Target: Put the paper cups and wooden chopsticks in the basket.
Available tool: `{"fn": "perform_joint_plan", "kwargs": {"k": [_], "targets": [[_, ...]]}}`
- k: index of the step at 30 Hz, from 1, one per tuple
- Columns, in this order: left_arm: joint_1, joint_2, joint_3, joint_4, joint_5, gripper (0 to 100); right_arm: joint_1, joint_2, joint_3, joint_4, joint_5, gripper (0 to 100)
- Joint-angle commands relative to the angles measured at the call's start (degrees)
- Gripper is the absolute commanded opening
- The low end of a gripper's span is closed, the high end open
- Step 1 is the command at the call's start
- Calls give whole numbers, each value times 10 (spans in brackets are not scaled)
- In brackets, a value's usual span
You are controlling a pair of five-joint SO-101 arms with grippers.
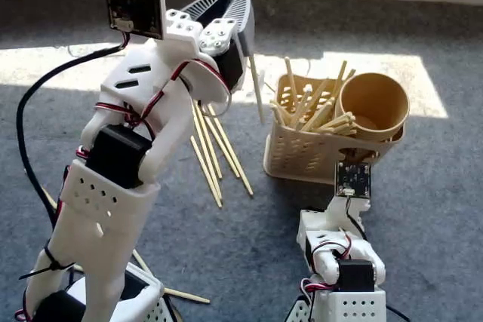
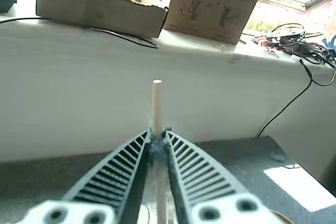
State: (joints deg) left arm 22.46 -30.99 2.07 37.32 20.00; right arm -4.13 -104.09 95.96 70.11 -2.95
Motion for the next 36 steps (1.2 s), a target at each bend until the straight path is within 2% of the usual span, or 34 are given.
{"fn": "perform_joint_plan", "kwargs": {"k": [1, 3, 7, 15, 18, 24, 29, 36], "targets": [[7, -18, -32, -40, 39, 5, -4, -1, 58, 4, 5, 8], [4, -18, -31, -44, 66, 5, -4, -1, 58, 4, 5, 8], [-8, -18, -14, -52, 76, 5, -4, -1, 58, 4, 5, 8], [8, -16, 110, -222, 73, 5, -4, -1, 58, 4, 5, 8], [21, -16, 135, -248, 50, 5, -4, -1, 58, 4, 5, 8], [74, -17, 150, -230, -62, 9, -4, -1, 58, 4, 5, 8], [96, -21, 149, -165, -66, 131, -4, -1, 58, 4, 5, 8], [95, -21, 83, -69, -69, 123, -4, -1, 58, 4, 5, 8]]}}
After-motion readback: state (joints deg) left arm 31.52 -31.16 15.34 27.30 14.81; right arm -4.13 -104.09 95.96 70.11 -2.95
